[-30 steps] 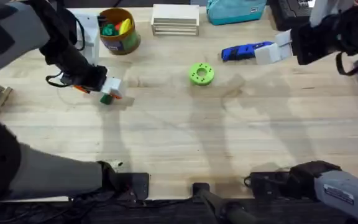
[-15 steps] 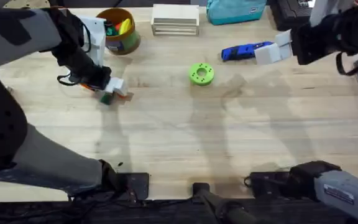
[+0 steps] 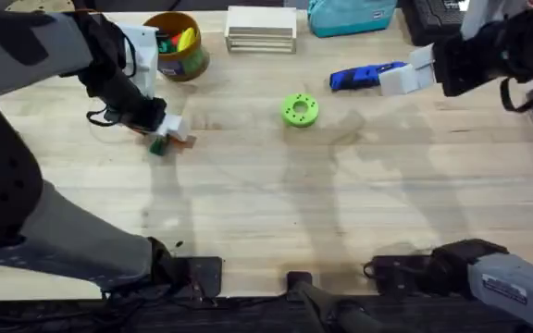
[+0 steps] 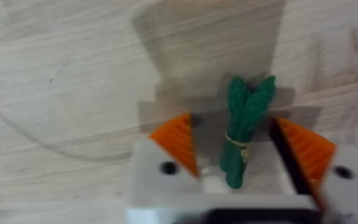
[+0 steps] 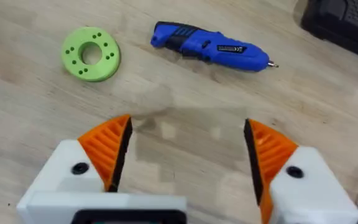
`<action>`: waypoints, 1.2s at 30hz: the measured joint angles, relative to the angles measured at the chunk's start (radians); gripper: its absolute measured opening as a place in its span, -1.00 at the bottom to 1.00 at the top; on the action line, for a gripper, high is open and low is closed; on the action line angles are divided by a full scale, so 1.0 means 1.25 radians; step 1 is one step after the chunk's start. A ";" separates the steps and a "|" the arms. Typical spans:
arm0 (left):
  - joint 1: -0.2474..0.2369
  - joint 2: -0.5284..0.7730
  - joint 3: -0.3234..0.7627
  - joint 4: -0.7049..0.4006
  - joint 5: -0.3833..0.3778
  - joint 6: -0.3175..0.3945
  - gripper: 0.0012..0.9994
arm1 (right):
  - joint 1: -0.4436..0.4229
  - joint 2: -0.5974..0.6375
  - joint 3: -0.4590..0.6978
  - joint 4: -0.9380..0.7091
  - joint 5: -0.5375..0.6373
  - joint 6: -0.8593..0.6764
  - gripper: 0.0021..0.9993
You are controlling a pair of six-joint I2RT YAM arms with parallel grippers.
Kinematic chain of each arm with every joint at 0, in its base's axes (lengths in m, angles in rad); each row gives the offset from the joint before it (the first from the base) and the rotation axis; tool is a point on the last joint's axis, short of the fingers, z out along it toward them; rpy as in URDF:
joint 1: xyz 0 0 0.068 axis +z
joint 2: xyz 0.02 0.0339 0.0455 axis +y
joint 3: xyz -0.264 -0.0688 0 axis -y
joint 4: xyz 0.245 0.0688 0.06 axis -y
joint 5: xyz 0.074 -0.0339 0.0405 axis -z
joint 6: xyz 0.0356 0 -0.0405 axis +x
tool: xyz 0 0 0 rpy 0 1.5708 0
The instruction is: Pick up the gripper from the table and insert it into the empty holder that is missing its gripper. Then pick up a screw, insert it into the mounting hole, and use the screwdriver to tighten it. Finally, clean up the table by picking up the vegetable and placing it into the bucket.
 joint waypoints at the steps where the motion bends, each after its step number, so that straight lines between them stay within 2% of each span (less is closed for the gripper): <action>1: 0.000 0.001 0.001 0.000 0.001 0.000 0.48 | 0.000 0.000 0.000 0.000 0.000 0.000 0.98; 5: 0.000 0.002 0.003 0.000 0.007 0.002 -0.70 | 0.000 0.000 0.000 0.000 0.000 0.000 0.98; 6: -0.001 0.002 0.007 0.001 0.006 0.005 -0.91 | 0.000 0.000 0.000 0.000 0.000 0.000 0.98; 7: -0.001 0.003 0.007 0.006 0.003 0.005 -0.97 | 0.000 0.000 0.000 0.000 0.000 0.000 0.98; 16: -0.001 0.006 0.010 0.004 0.007 0.005 -0.98 | 0.000 0.000 0.000 0.000 0.000 0.000 0.98; 21: 0.000 0.006 0.045 -0.066 0.048 0.005 -0.98 | 0.000 0.000 0.000 0.000 0.000 0.000 0.98; 26: 0.000 0.006 0.173 -0.143 0.104 0.005 -0.98 | 0.000 0.000 0.000 0.000 0.000 0.000 0.98; 30: 0.000 0.006 0.305 -0.157 0.144 0.005 -0.98 | 0.000 0.000 0.000 0.000 0.000 0.000 0.98; 32: 0.000 0.006 0.366 -0.143 0.166 0.005 -0.98 | 0.000 0.000 0.000 0.000 0.000 0.000 0.98; 36: 0.000 0.006 0.446 -0.041 0.202 0.001 -0.99 | 0.000 0.000 0.000 0.000 0.000 0.000 0.98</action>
